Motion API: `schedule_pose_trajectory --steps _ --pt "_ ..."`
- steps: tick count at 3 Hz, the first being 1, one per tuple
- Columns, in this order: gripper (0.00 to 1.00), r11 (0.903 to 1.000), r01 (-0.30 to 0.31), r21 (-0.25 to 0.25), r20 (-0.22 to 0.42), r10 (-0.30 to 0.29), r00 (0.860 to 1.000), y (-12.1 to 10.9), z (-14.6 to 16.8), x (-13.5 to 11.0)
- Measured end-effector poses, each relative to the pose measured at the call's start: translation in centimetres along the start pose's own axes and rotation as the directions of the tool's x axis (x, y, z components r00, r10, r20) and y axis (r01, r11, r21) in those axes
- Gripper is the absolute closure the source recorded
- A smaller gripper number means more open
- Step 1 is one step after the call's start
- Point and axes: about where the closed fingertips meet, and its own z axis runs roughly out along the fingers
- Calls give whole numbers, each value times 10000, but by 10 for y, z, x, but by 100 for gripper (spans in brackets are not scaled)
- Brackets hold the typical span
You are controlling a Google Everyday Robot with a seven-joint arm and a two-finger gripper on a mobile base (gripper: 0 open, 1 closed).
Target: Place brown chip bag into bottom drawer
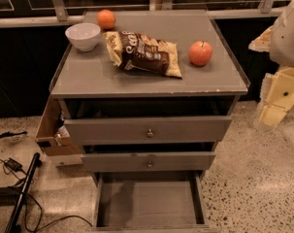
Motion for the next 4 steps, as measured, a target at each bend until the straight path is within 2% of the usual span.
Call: schedule_pose_trajectory --steps 1,2,3,4 --pt "0 10000 -1 5 2 1 10000 0 0 0" --pt "0 9955 -471 823 690 415 9968 -16 16 -15" --pt "0 9819 -1052 1576 1632 791 9834 -44 39 -39" --pt "0 9684 -1145 2215 2495 572 9667 -86 61 -83"
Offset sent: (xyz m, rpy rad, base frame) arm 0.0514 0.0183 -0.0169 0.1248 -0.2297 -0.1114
